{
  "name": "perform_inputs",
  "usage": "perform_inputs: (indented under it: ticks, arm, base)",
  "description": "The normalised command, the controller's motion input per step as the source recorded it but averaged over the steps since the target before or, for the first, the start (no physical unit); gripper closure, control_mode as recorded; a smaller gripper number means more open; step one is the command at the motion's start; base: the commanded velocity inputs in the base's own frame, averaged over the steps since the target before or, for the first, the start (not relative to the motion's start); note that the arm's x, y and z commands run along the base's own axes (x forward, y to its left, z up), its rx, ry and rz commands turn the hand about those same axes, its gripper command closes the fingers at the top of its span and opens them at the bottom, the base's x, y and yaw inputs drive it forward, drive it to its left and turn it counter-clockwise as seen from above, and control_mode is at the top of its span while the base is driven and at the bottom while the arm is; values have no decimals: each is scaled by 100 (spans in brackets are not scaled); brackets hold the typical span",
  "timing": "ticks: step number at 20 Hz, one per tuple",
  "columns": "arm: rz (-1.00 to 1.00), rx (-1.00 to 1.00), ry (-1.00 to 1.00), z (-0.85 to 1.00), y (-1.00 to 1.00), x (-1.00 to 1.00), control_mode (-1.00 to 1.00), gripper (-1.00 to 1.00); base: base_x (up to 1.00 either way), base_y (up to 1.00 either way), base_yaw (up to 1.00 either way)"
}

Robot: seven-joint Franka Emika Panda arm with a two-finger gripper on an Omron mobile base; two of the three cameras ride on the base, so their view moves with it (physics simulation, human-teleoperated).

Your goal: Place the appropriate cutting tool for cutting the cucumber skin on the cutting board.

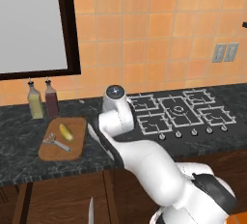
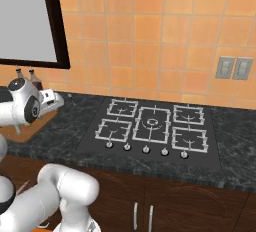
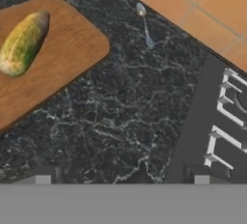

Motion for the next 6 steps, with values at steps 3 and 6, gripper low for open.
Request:
perform_inputs:
  ticks: [3,6]
  arm:
    - [0,10,-6,27,-98,4,-100,-100]
    - [0,8,-4,28,-94,5,-100,-100]
  base:
    - [0,0,0]
    - [0,0,0]
